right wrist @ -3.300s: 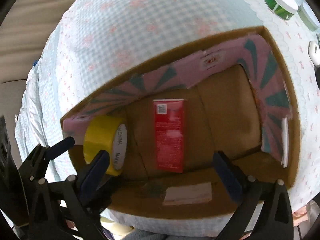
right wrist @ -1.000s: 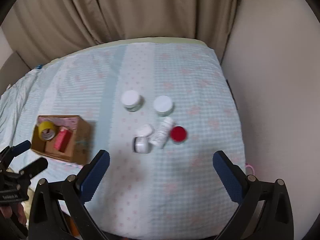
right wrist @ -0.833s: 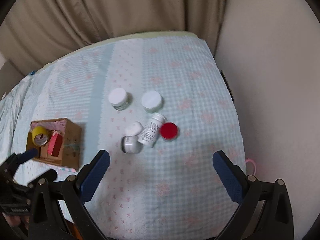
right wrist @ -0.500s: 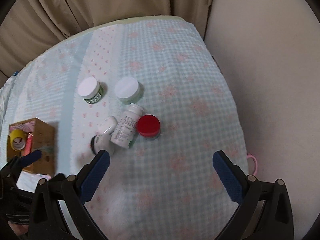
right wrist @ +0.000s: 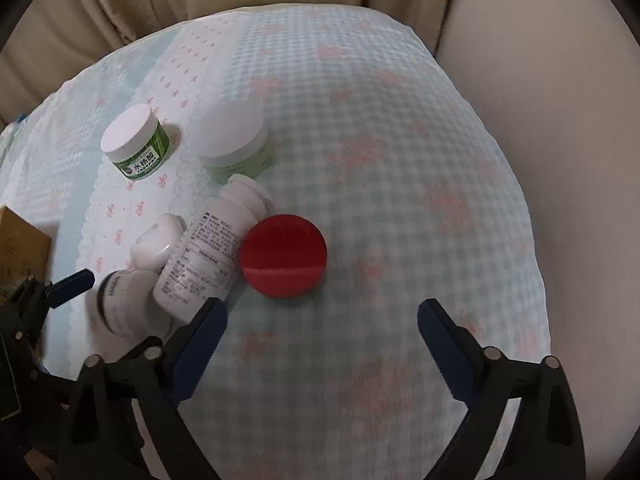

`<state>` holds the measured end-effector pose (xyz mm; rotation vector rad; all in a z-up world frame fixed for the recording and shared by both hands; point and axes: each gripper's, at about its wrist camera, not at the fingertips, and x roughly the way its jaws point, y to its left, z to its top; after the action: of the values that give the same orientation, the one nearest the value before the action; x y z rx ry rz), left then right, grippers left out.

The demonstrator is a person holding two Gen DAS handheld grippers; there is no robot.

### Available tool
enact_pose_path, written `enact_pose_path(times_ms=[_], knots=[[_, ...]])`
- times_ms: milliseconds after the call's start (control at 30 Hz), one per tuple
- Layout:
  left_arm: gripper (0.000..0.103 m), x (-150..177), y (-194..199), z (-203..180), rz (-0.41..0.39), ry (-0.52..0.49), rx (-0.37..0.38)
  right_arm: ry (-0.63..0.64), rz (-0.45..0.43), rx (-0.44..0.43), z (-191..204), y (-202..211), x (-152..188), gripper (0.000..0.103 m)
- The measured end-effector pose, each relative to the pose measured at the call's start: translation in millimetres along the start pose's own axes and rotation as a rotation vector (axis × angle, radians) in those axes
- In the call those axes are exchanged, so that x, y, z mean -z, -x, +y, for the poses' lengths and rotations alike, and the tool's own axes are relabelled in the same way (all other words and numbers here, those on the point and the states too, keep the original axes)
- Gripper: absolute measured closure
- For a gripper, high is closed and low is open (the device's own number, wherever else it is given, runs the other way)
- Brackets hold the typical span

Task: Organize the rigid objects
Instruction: 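Grasp the L'Oreal jar with the left tool while the right tool grasps the red-lidded jar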

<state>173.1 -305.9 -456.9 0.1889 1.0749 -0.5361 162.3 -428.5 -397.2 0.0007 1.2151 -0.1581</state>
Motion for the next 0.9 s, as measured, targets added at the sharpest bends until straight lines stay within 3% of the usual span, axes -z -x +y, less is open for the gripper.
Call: enact_pose_path(times_ms=[167, 267, 400, 500, 600, 900], knots=[[0.015, 2, -11, 2, -0.01, 0.002, 0.001, 0.035, 0.001, -0.009, 6, -23, -4, 0.024], [0.029, 0, -13, 2, -0.001, 0.005, 0.015, 0.057, -0.004, -0.02, 10, -30, -8, 0.03], [0.04, -3, -15, -3, 0.014, 0.001, 0.023, 0.106, -0.007, -0.016, 15, -35, -15, 0.034], [0.04, -6, -16, -5, 0.026, 0.005, 0.02, 0.125, -0.001, -0.038, 16, -37, -21, 0.039], [0.04, -5, -16, -1, 0.031, 0.032, 0.036, 0.136, 0.015, -0.07, 20, -41, -23, 0.052], [0.04, -4, -12, 4, 0.032, 0.053, 0.041, 0.071, 0.025, -0.052, 17, -39, -25, 0.053]])
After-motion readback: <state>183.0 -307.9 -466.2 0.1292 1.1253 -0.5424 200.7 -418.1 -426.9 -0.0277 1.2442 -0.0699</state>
